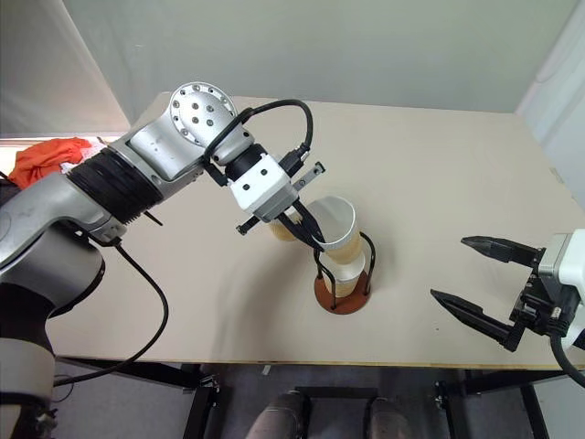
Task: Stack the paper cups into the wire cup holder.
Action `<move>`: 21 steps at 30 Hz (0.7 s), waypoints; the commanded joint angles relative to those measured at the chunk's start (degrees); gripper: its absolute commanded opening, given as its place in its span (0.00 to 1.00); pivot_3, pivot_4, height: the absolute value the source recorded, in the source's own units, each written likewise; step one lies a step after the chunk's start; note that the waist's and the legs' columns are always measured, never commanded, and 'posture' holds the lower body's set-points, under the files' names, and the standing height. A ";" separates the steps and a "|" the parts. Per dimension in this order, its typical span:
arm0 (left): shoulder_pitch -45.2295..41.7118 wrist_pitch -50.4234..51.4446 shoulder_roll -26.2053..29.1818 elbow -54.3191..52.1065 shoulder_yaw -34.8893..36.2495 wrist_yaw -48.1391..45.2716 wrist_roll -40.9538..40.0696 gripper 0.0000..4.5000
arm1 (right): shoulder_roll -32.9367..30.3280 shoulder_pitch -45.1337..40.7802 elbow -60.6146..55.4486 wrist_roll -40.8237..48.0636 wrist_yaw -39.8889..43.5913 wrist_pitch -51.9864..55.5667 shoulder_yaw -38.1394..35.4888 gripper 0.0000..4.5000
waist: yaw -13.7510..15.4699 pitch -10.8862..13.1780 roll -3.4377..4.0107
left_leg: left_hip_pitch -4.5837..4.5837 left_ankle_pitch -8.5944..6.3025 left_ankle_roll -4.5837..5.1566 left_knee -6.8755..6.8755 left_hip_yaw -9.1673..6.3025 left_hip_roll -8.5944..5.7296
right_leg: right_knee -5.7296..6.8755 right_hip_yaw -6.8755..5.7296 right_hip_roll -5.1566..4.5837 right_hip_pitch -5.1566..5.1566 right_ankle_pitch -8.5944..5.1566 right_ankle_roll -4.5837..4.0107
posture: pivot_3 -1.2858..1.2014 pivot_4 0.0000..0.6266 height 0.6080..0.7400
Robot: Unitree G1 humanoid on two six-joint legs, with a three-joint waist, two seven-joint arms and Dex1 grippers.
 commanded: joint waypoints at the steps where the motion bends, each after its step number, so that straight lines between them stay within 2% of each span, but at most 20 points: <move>1: -1.57 -0.94 -0.31 -0.37 0.23 -2.21 -0.37 0.01 | -0.82 -0.33 -1.06 0.72 -1.07 -0.77 -0.82 1.00 | 0.00 0.00 0.00 | 0.00 -0.03 0.06 0.02 0.00 0.00 | 0.01 0.00 0.00 0.00 0.00 0.00 | 0.52 0.24 1.00; 7: -1.40 -0.87 -2.41 3.05 1.31 -2.21 2.07 0.44 | -1.49 -0.57 -0.24 0.77 -1.07 -0.77 -0.49 1.00 | 0.00 0.00 0.00 | -0.03 -0.13 0.24 0.21 0.01 -0.01 | 0.05 0.00 -0.02 0.02 0.02 0.04 | 0.52 0.24 1.00; 9: -1.20 -1.69 -4.37 6.69 3.87 -2.21 4.67 0.61 | -1.70 -1.04 0.27 0.63 -0.96 -0.95 0.05 1.00 | 0.01 0.00 0.01 | -0.02 -0.18 0.34 0.29 0.03 -0.01 | 0.07 0.00 -0.04 0.04 0.03 0.06 | 0.52 0.24 1.00; 11: -1.42 -3.06 -8.43 15.05 9.47 -1.21 10.77 0.76 | -2.22 -2.16 1.54 -0.04 -0.64 -1.41 1.50 1.00 | 0.01 0.01 0.00 | -0.07 -0.26 0.47 0.45 0.02 -0.01 | 0.11 -0.03 -0.04 0.04 0.04 0.06 | 0.52 0.24 1.00; 14: -2.23 -3.73 -11.31 26.01 15.66 -0.19 18.45 0.76 | -3.25 -5.30 3.73 -0.76 -0.01 -2.41 4.99 1.00 | 0.02 0.01 0.02 | -0.11 -0.25 0.54 0.61 0.10 -0.06 | 0.10 -0.02 -0.14 0.05 0.03 0.07 | 0.52 0.24 1.00; 21: -0.94 -1.94 -10.31 40.20 25.20 3.37 32.50 0.76 | -3.77 -16.08 7.16 -1.82 -0.92 -3.84 17.48 1.00 | -0.71 0.03 0.08 | -0.07 -0.03 0.61 0.55 0.28 -0.11 | 0.09 0.01 -0.18 0.00 0.12 0.35 | 0.52 0.24 1.00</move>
